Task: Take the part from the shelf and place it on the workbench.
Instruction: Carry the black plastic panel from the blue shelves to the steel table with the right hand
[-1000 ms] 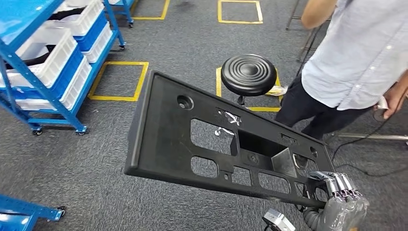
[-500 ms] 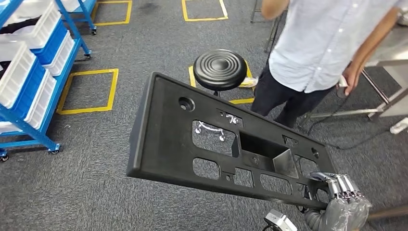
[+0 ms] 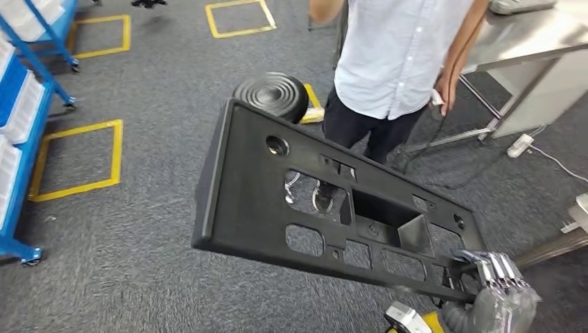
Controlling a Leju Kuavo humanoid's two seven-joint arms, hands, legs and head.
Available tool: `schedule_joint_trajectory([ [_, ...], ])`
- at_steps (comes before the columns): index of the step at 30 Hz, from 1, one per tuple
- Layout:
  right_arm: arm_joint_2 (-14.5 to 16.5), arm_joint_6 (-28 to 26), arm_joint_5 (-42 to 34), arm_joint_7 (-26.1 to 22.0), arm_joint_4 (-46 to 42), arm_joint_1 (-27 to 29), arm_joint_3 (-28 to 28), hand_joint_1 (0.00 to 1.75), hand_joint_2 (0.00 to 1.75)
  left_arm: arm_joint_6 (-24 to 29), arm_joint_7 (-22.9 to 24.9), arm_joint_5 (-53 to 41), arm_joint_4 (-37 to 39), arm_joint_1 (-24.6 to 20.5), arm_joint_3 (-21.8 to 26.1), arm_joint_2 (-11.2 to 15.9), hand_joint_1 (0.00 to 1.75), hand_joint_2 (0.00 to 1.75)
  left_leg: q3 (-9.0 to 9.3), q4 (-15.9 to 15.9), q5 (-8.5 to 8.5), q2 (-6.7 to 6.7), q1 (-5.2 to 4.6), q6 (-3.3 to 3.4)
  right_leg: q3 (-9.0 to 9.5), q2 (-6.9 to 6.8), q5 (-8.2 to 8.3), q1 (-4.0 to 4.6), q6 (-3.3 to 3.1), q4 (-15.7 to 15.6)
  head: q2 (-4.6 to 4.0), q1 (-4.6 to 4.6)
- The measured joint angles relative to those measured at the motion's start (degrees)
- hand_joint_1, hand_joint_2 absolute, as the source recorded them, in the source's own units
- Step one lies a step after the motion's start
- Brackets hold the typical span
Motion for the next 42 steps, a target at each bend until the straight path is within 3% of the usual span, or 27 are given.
schedule_joint_trajectory([
  [2,0.0,0.0,-0.1,-0.1,0.0,0.1,-0.1,1.75,1.75,0.0,0.0,0.0,0.0,-0.2,0.0,0.0,0.0,1.75,0.14,-0.4,0.12,0.82,-0.08,0.55,-0.4,1.15,0.28,-0.11,0.83,-0.1,0.0,-0.02],
  [3,0.0,0.0,-0.1,-0.2,0.0,0.2,-0.1,1.75,1.75,0.0,0.0,0.0,0.0,-0.2,0.0,-0.1,0.0,1.75,0.21,-0.7,0.35,1.49,-0.04,0.98,-0.64,0.73,0.14,-0.09,1.15,0.1,0.0,0.01],
  [5,0.0,0.0,-0.1,-0.3,0.0,0.3,-0.3,1.75,1.75,0.0,-0.1,0.0,0.0,-0.2,0.0,-0.1,0.0,1.75,0.32,-1.3,0.78,3.01,0.1,1.8,-2.21,-2.24,-2.0,0.03,1.67,3.3,0.0,0.13],
  [7,0.0,0.0,-0.2,-0.3,0.0,0.2,-0.4,1.75,1.75,0.0,-0.1,0.0,0.0,-0.1,0.0,-0.1,0.0,1.75,0.34,-1.3,0.79,4.58,-0.14,2.22,-5.58,-5.27,-5.78,0.0,2.14,10.6,0.0,0.2],
  [9,0.0,0.0,-0.2,-0.4,0.0,0.3,-0.4,1.75,1.75,0.0,0.0,0.0,0.0,0.1,0.1,-0.1,0.0,1.75,0.36,-1.3,0.61,6.23,-0.38,2.31,-7.9,-5.97,-7.22,-0.16,2.37,15.6,0.0,0.19],
  [10,0.0,0.0,-0.2,-0.4,0.0,0.3,-0.4,1.75,1.75,0.0,0.0,0.0,0.0,0.1,0.1,-0.1,0.0,1.75,0.46,-1.3,0.48,6.99,-0.45,2.3,-7.5,-6.17,-6.29,-0.18,2.36,15.0,0.0,0.19],
  [11,0.0,0.0,-0.3,-0.3,0.0,0.3,-0.4,1.75,1.75,0.0,0.0,0.0,0.0,0.0,0.1,-0.1,0.0,1.75,0.63,-1.2,0.32,7.67,-0.5,2.25,-5.96,-6.59,-4.5,-0.14,2.22,12.2,0.0,0.2],
  [13,0.0,0.0,-0.3,-0.3,0.0,0.3,-0.4,1.75,1.75,0.0,0.0,0.0,0.0,0.0,0.1,-0.1,0.0,1.75,1.13,-1.2,-0.07,8.83,-0.73,1.96,-1.57,-9.35,-1.25,0.44,1.5,4.1,0.0,0.2],
  [15,0.0,0.0,-0.5,-0.3,0.0,0.2,-0.4,1.75,1.75,0.0,0.0,0.0,0.0,-0.1,0.2,-0.2,0.0,1.75,1.51,-1.2,-0.45,9.86,-1.01,1.48,0.56,-11.35,-0.41,1.14,0.68,-0.3,0.0,0.19],
  [17,0.0,0.0,-0.5,-0.3,0.0,0.3,-0.4,1.75,1.75,0.0,0.0,0.0,0.0,-0.2,0.2,-0.2,0.0,1.75,1.89,-1.3,-0.7,11.06,-1.18,1.01,0.53,-10.39,-0.49,1.29,0.16,-0.6,0.0,0.16],
  [18,0.0,0.0,-0.6,-0.3,0.0,0.3,-0.4,1.75,1.75,0.0,0.0,0.0,0.0,-0.3,0.2,-0.2,0.0,1.75,2.04,-1.2,-1.01,10.98,-1.14,0.73,0.66,-9.73,-0.34,1.12,-0.09,-0.9,0.0,0.17],
  [20,0.0,0.0,-0.6,-0.3,0.0,0.3,-0.5,1.75,1.75,0.0,-0.1,0.0,0.0,-0.3,0.2,-0.2,0.0,1.75,1.11,1.7,-3.13,8.47,-0.92,0.22,0.97,-8.35,0.09,0.59,-0.74,-1.4,0.0,0.09],
  [22,0.0,0.0,-0.6,-0.3,-0.1,0.2,-0.5,1.75,1.75,0.0,-0.1,-0.1,0.0,-0.2,0.2,-0.2,0.0,1.75,-2.24,8.9,-6.96,5.42,-0.57,-0.15,1.0,-6.94,0.3,0.31,-1.08,-1.5,0.0,-0.03],
  [24,0.1,0.0,-0.6,-0.3,-0.1,0.2,-0.6,1.75,1.75,0.0,0.0,-0.1,0.0,0.0,0.3,-0.1,0.0,1.75,-5.47,15.2,-8.7,4.79,-0.38,-0.46,0.93,-5.36,0.3,0.27,-1.11,-1.4,0.0,-0.06],
  [25,0.1,0.0,-0.6,-0.3,-0.1,0.2,-0.6,1.75,1.75,0.0,0.0,-0.1,0.0,0.0,0.3,-0.1,0.0,1.75,-5.84,15.3,-7.8,4.75,-0.29,-0.55,0.92,-4.51,0.26,0.22,-1.06,-1.2,0.0,-0.06],
  [26,0.1,0.0,-0.6,-0.3,-0.1,0.2,-0.6,1.75,1.75,0.0,0.0,-0.1,0.0,0.0,0.3,-0.1,0.0,1.75,-5.15,13.2,-5.82,4.6,-0.18,-0.62,0.92,-3.64,0.17,0.13,-0.94,-1.0,0.0,-0.07],
  [27,0.1,0.0,-0.6,-0.3,-0.1,0.2,-0.6,1.75,1.75,0.0,0.0,-0.1,0.0,0.0,0.3,-0.1,0.0,1.75,-3.66,9.3,-3.31,3.99,-0.01,-0.68,0.88,-2.8,0.02,0.02,-0.73,-0.7,0.0,-0.07],
  [28,0.1,0.0,-0.6,-0.3,-0.1,0.2,-0.6,1.75,1.75,0.0,0.0,-0.1,0.0,0.0,0.3,-0.1,0.0,1.75,-2.17,5.5,-1.58,2.51,0.2,-0.73,0.71,-2.07,-0.17,-0.04,-0.44,-0.3,0.0,-0.06],
  [29,0.1,0.0,-0.6,-0.3,-0.1,0.2,-0.6,1.75,1.75,0.0,0.0,-0.1,0.0,0.0,0.3,-0.1,0.0,1.75,-1.06,2.5,-0.42,1.16,0.36,-0.67,0.42,-1.39,-0.3,-0.05,-0.1,0.2,0.0,-0.05],
  [31,0.1,0.0,-0.6,-0.2,-0.1,0.2,-0.6,1.75,1.75,0.0,-0.1,-0.1,0.0,0.0,0.4,-0.1,0.0,1.75,-0.45,0.6,-0.19,-0.35,0.4,-0.37,-0.26,-0.26,-0.22,-0.06,0.63,0.6,0.0,-0.03],
  [33,0.0,0.0,-0.6,0.0,-0.1,0.3,-0.7,1.75,1.75,0.0,-0.1,-0.1,0.0,-0.1,0.4,-0.1,0.0,1.75,-0.39,0.4,0.23,0.95,0.35,0.28,-0.7,0.23,0.03,-0.2,1.33,0.6,0.0,-0.03],
  [35,0.0,0.0,-0.6,0.3,-0.1,0.3,-0.7,1.75,1.75,0.0,-0.3,-0.1,0.0,-0.1,0.4,-0.1,0.0,1.75,-0.36,0.0,0.59,2.36,0.43,1.11,-1.72,-2.2,-1.3,-0.12,1.82,2.6,0.0,0.04],
  [37,0.0,0.0,-0.6,0.5,-0.1,0.2,-0.7,1.75,1.75,0.0,-0.4,-0.1,0.0,-0.1,0.4,-0.1,0.0,1.75,-0.48,-0.1,0.66,3.9,0.31,1.65,-4.66,-5.19,-4.83,-0.05,2.18,9.0,0.0,0.11],
  [39,0.0,0.0,-0.6,0.6,0.0,0.1,-0.7,1.75,1.75,-0.2,-0.5,0.0,0.0,0.0,0.4,-0.1,0.0,1.75,-0.59,-0.1,0.6,5.59,0.18,1.76,-7.74,-5.9,-7.38,-0.17,2.44,15.5,0.0,0.1],
  [40,-0.1,0.0,-0.6,0.7,0.0,0.1,-0.7,1.75,1.75,-0.4,-0.7,0.0,0.0,0.0,0.4,-0.1,0.0,1.75,-0.59,-0.1,0.57,6.38,0.16,1.75,-8.03,-6.01,-7.16,-0.19,2.48,16.4,0.0,0.09],
  [41,-0.2,0.0,-0.6,0.9,0.1,0.1,-0.7,1.75,1.75,-0.7,-0.9,0.0,0.0,0.0,0.4,-0.1,0.0,1.75,-0.54,-0.1,0.52,7.08,0.15,1.7,-7.07,-6.22,-5.87,-0.19,2.43,14.8,0.0,0.09],
  [42,-0.3,0.0,-0.7,1.0,0.2,0.0,-0.7,1.75,1.75,-0.9,-1.1,0.0,0.0,-0.1,0.4,-0.1,0.0,1.75,-0.43,-0.1,0.45,7.71,0.15,1.61,-4.98,-6.75,-3.92,-0.15,2.26,11.0,0.0,0.1],
])
